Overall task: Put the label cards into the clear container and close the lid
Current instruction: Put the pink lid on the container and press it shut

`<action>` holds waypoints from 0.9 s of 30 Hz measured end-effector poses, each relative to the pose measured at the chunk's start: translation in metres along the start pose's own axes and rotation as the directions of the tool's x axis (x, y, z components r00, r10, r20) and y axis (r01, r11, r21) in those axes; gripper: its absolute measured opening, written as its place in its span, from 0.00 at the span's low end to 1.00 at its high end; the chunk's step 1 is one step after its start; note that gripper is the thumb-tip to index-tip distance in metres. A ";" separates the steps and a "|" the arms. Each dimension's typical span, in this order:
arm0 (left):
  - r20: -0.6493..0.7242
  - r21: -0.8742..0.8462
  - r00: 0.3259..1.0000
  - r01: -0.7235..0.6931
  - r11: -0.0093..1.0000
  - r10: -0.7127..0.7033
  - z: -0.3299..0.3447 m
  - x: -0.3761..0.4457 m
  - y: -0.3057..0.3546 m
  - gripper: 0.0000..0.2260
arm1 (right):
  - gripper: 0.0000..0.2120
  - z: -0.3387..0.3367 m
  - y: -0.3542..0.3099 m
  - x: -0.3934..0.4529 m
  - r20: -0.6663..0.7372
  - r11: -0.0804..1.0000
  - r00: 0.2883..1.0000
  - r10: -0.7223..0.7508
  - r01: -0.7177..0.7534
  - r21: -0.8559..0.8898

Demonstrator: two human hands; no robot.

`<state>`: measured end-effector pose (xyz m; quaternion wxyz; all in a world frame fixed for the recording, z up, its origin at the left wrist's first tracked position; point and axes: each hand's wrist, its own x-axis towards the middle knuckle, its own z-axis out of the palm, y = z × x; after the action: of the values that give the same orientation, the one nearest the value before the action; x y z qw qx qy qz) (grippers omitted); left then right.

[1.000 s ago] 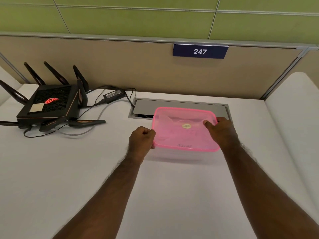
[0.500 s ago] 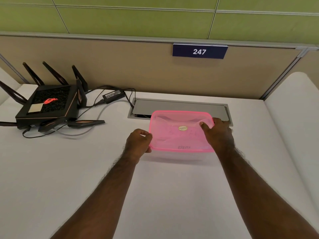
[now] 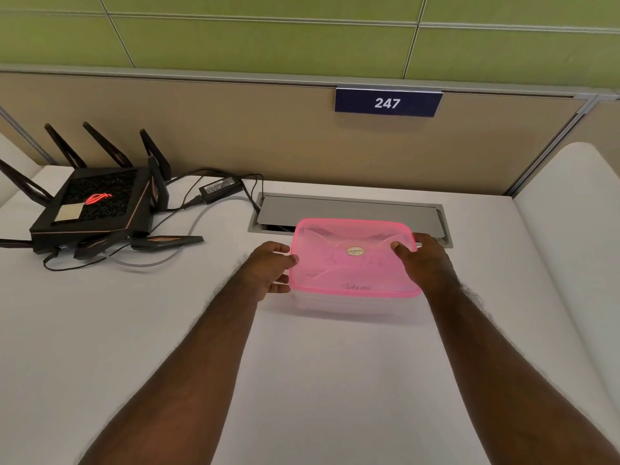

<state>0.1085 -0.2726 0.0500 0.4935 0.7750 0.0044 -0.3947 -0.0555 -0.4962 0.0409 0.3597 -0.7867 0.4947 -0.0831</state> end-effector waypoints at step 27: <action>0.255 -0.173 0.964 0.123 0.977 -0.077 -0.014 -0.006 -0.019 0.15 | 0.14 -0.031 0.055 -0.014 0.515 0.809 0.842 0.160 -0.411 0.420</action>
<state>0.1054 -0.2505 0.0419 0.5404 0.6688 0.0194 -0.5102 -0.1169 -0.5130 0.0314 0.6709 -0.5718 0.4711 0.0315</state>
